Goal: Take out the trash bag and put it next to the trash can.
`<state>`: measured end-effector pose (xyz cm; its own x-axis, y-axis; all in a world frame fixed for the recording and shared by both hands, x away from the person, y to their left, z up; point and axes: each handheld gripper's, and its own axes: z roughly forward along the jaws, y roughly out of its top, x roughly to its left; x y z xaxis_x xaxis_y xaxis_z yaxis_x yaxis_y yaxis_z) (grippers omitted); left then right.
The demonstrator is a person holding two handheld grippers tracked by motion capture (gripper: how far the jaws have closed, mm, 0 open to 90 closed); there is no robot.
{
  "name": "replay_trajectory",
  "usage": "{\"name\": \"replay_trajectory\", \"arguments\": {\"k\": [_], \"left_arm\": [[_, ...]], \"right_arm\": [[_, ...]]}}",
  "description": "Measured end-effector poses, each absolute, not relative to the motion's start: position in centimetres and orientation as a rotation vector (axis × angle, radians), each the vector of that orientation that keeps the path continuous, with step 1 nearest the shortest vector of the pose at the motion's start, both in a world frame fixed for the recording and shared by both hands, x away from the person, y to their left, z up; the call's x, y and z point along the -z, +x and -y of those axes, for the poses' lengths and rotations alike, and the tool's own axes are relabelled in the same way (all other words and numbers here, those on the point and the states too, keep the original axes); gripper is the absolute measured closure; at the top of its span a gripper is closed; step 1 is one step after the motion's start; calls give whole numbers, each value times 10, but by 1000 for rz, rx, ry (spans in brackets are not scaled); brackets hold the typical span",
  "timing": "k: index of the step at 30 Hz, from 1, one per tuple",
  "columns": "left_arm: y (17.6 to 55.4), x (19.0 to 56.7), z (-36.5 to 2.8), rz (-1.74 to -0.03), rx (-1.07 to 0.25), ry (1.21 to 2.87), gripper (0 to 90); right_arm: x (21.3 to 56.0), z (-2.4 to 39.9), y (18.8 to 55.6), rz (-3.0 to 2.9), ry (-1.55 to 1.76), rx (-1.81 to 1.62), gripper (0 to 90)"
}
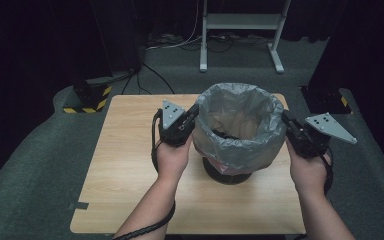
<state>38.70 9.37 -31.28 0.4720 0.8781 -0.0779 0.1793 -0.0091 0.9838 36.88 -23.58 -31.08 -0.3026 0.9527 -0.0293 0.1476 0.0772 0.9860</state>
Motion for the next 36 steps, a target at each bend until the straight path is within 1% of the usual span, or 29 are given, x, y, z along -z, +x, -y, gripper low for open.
{"name": "replay_trajectory", "arguments": {"k": [16, 20, 25, 32, 36], "left_arm": [[369, 267, -98, -825, -768, 1355, 900], [364, 270, -98, -793, -773, 1311, 900], [360, 281, -100, -785, -763, 1276, 900], [355, 296, -100, -792, -729, 1268, 900], [356, 299, -99, -795, -707, 1275, 900]], "right_arm": [[273, 235, 348, -1385, 1003, -1399, 900], [271, 232, 343, -1337, 980, -1411, 900], [279, 230, 338, -1287, 962, -1425, 900], [289, 225, 330, -1229, 963, -1452, 900], [284, 214, 326, -1200, 954, -1448, 900]]}}
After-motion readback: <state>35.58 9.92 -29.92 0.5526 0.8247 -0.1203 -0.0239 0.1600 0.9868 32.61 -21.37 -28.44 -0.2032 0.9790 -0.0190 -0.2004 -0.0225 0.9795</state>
